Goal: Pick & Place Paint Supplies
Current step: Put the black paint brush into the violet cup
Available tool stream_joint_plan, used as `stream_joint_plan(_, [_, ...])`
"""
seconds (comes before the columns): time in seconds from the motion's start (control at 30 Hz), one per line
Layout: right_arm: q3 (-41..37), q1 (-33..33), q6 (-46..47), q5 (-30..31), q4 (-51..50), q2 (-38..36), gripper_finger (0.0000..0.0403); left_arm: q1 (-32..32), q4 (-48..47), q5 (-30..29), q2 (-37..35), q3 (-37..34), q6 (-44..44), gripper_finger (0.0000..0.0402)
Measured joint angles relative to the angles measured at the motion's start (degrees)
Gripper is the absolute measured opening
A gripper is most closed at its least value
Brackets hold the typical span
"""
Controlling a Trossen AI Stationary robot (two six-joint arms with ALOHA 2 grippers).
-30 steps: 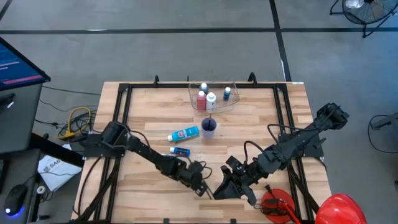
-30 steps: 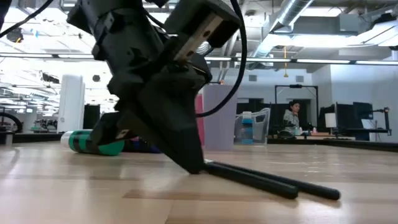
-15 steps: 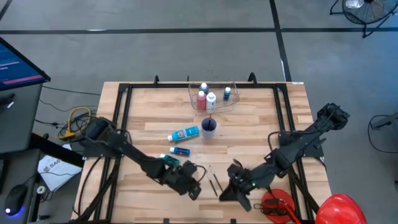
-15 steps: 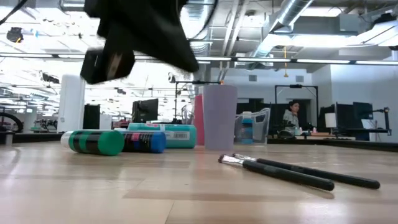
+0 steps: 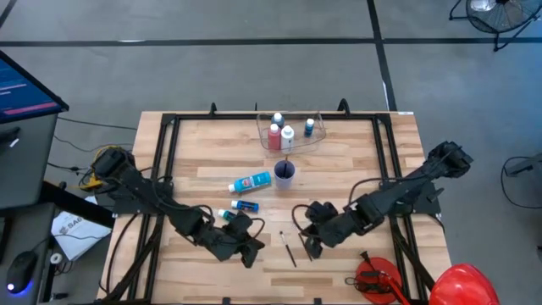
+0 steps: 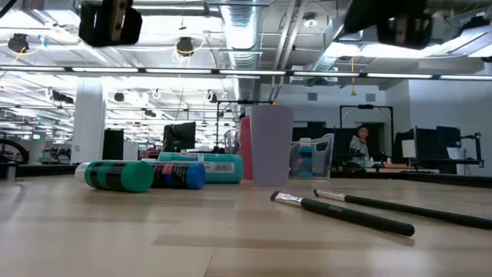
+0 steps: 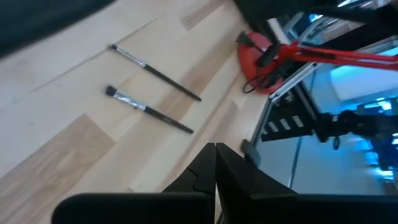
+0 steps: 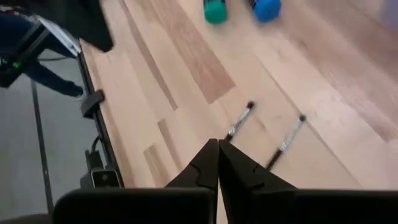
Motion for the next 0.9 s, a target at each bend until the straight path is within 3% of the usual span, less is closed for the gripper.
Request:
stream_joint_plan(0.2, [0.07, -2.92, 0.07, -6.1, 0.66, 4.58, 0.0001, -0.42, 0.11, 0.02, -3.35, -0.61, 0.25, 0.0])
stream_joint_plan(0.47, [0.01, -6.04, 7.24, -16.28, 0.1, 12.26, 0.0009, -2.22, 0.44, 0.29, -4.89, -0.61, 3.28, 0.0])
stream_joint_plan(0.9, [0.07, -10.35, 12.15, -16.39, 2.13, 16.53, 0.0113, -4.55, 0.28, 2.01, -4.84, -0.63, 12.27, 0.0])
